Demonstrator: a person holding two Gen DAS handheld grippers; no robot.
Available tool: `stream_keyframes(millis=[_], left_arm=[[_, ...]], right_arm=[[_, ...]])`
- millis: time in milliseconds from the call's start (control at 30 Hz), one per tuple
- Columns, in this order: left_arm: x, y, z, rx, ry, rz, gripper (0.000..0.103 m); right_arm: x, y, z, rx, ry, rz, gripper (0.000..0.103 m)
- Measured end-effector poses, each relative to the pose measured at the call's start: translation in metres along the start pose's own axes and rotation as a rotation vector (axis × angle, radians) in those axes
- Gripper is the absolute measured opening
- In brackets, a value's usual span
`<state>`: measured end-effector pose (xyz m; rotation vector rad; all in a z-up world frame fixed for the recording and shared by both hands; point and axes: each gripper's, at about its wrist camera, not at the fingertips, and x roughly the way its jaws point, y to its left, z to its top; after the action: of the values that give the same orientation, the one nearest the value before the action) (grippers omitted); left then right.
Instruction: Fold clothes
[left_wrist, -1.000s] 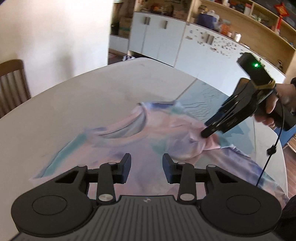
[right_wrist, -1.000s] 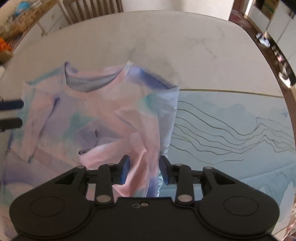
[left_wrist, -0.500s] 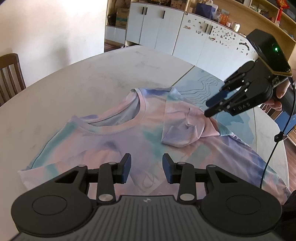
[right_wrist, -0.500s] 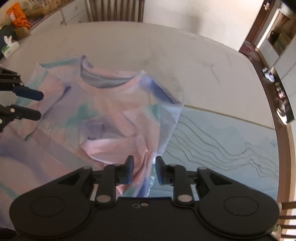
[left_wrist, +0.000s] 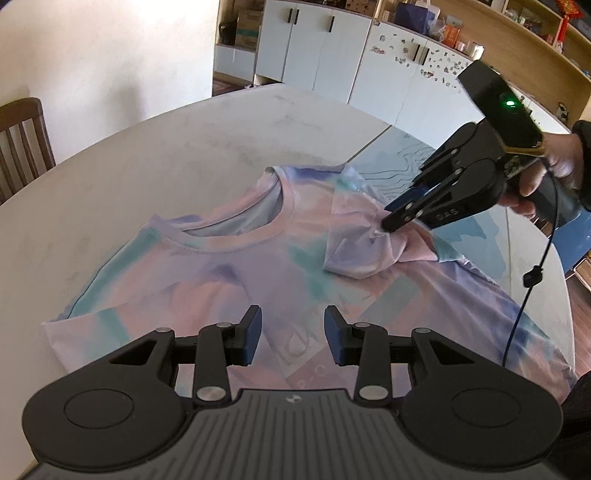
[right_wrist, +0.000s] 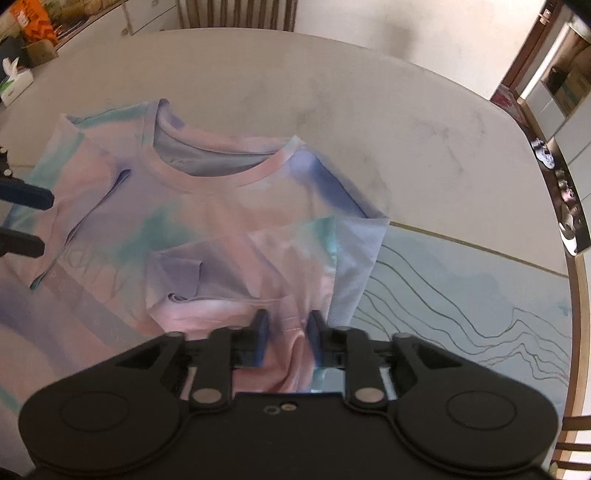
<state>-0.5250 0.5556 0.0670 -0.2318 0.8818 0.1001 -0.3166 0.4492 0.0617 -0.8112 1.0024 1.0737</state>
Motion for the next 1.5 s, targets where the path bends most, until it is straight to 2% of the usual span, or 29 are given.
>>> stream_keyframes(millis=[267,467,567,767,867,1000,1133,1267,1367,1433,1500], left_arm=[[0.002,0.006,-0.005,-0.017,0.007,0.011,0.036],[0.002,0.007,-0.004,-0.018,0.007,0.009,0.036],[0.003,0.007,-0.003,-0.019,0.008,0.011,0.036],[0.006,0.003,0.003,-0.019,0.011,-0.005,0.036],[0.010,-0.004,0.008,-0.010,0.020,-0.023,0.038],[0.021,-0.019,0.018,0.007,0.044,-0.048,0.043],[0.040,-0.034,0.028,0.019,0.089,-0.045,0.043],[0.055,-0.044,0.032,0.016,0.134,-0.008,0.043],[0.063,-0.050,0.034,0.011,0.166,0.024,0.042],[0.067,-0.057,0.033,0.028,0.173,0.049,0.039],[0.069,-0.064,0.035,0.047,0.174,0.084,0.025]], right_arm=[[-0.036,0.001,-0.006,-0.071,-0.072,0.009,0.103],[-0.065,0.012,-0.014,-0.054,-0.098,0.134,0.103],[-0.076,0.031,-0.029,-0.059,-0.091,0.166,0.103],[-0.060,0.060,-0.065,-0.088,0.009,0.227,0.103],[-0.068,0.051,-0.069,-0.072,-0.019,0.245,0.103],[-0.073,0.028,-0.068,0.008,-0.060,0.206,0.103],[-0.065,0.014,-0.074,0.046,-0.054,0.166,0.103],[-0.060,0.006,-0.082,0.080,-0.052,0.159,0.103],[-0.062,0.007,-0.087,0.054,-0.093,0.138,0.103],[-0.063,0.010,-0.090,0.033,-0.107,0.142,0.103],[-0.063,0.011,-0.094,0.023,-0.114,0.147,0.103]])
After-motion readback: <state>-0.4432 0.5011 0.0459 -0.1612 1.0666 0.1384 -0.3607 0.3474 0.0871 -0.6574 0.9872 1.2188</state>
